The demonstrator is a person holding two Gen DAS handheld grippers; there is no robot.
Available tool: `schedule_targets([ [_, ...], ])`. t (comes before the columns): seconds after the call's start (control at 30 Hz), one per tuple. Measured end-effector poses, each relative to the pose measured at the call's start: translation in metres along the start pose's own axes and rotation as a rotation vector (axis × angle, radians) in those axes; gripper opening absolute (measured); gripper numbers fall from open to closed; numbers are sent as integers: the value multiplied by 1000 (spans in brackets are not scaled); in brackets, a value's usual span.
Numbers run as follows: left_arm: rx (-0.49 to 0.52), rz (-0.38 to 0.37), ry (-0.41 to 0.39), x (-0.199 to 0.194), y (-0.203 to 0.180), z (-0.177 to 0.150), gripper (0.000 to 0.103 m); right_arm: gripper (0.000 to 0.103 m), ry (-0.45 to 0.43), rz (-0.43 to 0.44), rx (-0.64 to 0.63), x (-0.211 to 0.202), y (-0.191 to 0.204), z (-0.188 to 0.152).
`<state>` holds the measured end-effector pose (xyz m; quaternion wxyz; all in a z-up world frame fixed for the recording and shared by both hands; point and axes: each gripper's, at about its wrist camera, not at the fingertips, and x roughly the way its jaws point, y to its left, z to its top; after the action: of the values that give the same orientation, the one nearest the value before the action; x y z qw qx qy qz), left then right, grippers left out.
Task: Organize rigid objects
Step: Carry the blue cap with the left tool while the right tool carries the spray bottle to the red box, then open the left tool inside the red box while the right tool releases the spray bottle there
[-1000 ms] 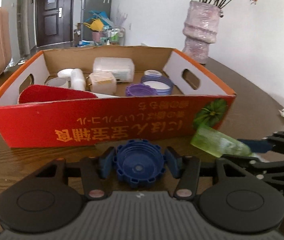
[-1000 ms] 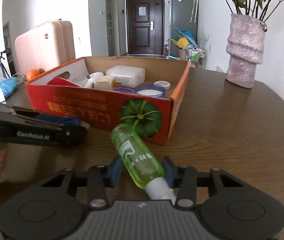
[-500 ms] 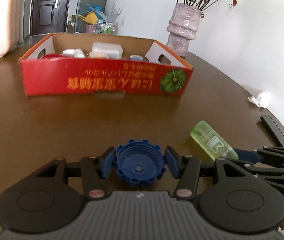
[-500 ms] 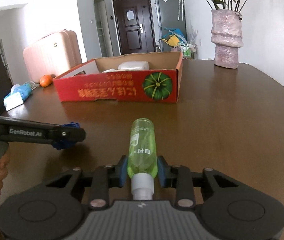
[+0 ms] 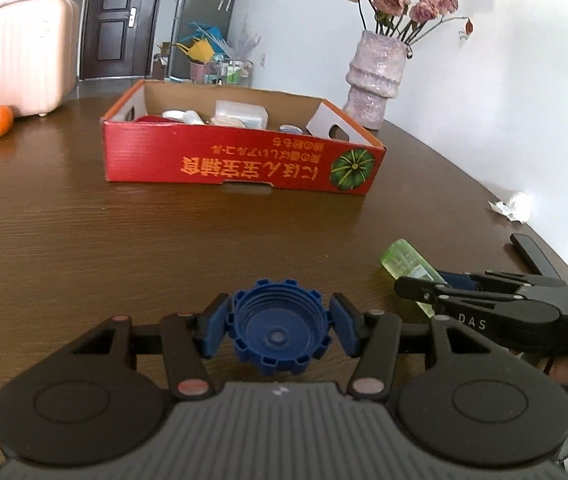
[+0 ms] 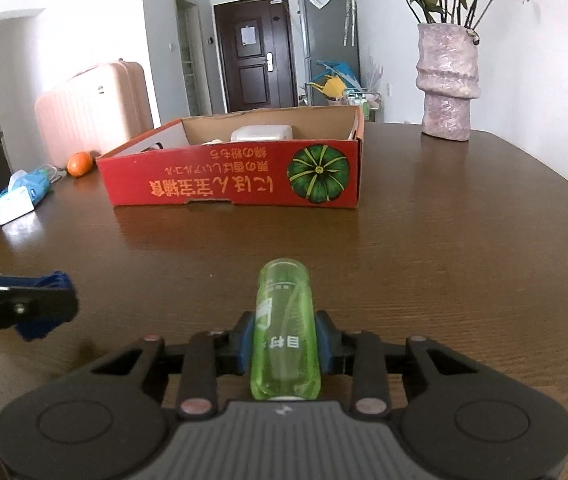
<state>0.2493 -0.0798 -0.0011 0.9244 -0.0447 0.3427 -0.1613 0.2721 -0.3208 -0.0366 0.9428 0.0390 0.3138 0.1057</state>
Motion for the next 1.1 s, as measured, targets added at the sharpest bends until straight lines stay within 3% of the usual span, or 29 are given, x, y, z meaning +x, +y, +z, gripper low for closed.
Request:
schedule_targets([
  [0.3, 6, -32, 2, 3, -3, -2, 55, 30, -1, 25, 42, -33, 3, -23],
  [0.53, 42, -14, -88, 11, 1, 39, 55, 30, -55, 7, 57, -40, -1, -8],
  [0.67, 94, -7, -142, 29, 6, 79, 55, 30, -106, 26, 46, -36, -2, 22],
  [0.8, 111, -19, -162, 71, 14, 134, 55, 30, -143, 41, 8, -13, -5, 73],
  [0.93, 59, -51, -100, 131, 26, 180, 55, 30, -130, 16, -39, 35, -12, 127],
  [1.1, 42, -9, -39, 194, 36, 208, 55, 30, -61, -16, -43, 113, -24, 168],
])
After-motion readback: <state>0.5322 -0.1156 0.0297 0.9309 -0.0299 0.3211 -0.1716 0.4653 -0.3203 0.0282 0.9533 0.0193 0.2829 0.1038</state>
